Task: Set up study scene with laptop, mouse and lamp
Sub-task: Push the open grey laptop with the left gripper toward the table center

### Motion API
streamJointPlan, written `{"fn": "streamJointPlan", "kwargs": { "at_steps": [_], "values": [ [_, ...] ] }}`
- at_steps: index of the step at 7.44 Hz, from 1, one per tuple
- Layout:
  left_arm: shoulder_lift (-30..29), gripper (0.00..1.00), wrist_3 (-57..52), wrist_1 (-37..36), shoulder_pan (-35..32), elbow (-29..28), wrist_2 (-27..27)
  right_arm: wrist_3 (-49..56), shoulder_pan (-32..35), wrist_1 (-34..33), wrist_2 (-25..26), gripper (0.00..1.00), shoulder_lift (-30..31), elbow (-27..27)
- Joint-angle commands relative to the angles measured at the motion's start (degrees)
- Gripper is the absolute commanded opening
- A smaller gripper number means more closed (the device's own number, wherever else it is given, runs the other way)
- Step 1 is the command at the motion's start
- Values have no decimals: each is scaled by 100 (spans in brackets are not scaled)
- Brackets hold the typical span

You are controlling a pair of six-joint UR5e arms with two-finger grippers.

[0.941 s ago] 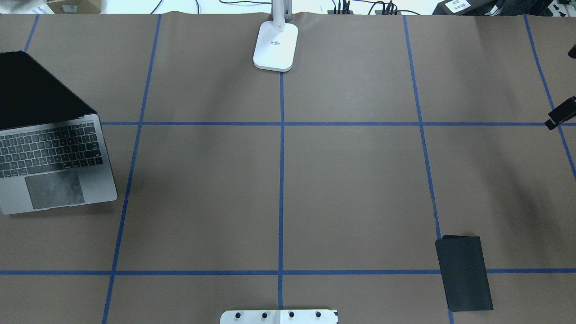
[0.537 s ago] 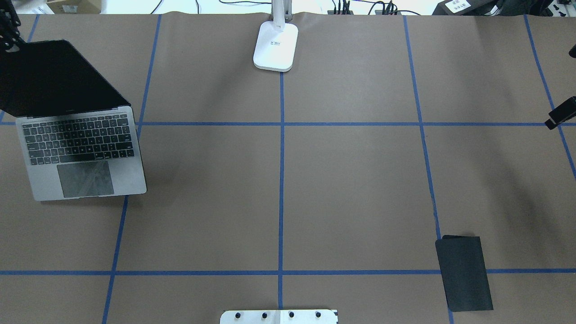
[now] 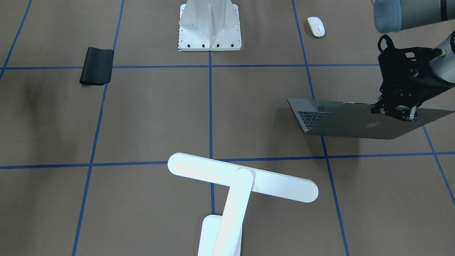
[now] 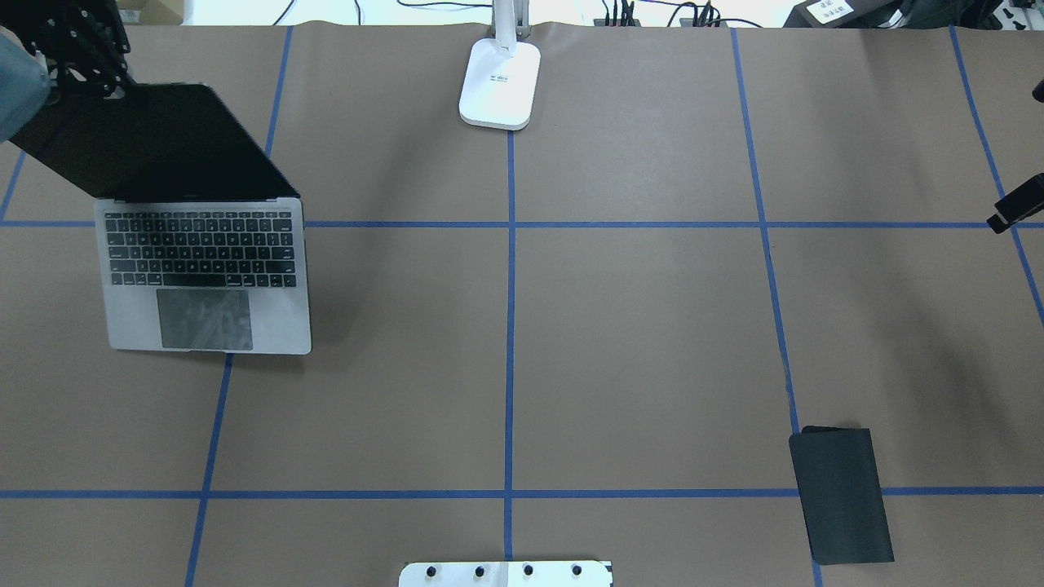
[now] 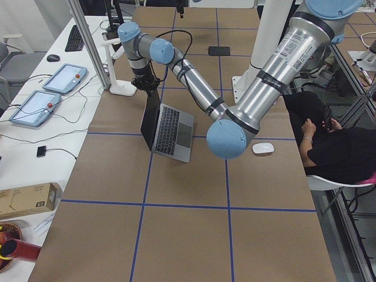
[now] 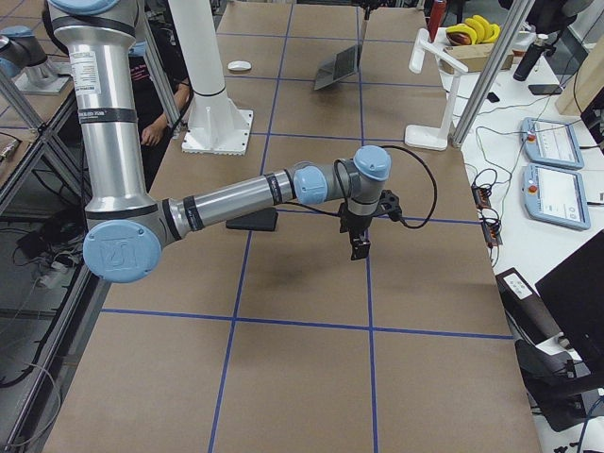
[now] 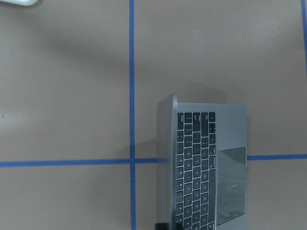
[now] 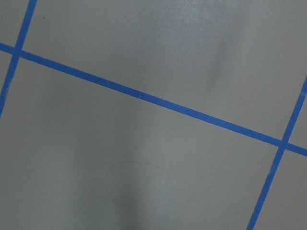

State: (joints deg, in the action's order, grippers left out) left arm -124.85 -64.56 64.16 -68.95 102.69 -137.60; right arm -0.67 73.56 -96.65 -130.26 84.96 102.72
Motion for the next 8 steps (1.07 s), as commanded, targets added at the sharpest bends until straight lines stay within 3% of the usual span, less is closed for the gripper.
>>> {"fn": "streamJointPlan", "kwargs": {
  "at_steps": [1, 3, 6, 8],
  "values": [
    [-276, 8, 345, 140, 275, -143, 49, 5, 0, 6, -8, 100, 4, 20],
    [-303, 8, 1021, 612, 574, -345, 40, 6, 0, 6, 1, 100, -5, 2],
    [-285, 7, 1980, 2579, 716, -1451, 22, 6, 0, 6, -8, 100, -5, 29],
    [-312, 7, 1982, 2672, 716, -1481, 22, 6, 0, -3, -121, 100, -5, 29]
  ]
}}
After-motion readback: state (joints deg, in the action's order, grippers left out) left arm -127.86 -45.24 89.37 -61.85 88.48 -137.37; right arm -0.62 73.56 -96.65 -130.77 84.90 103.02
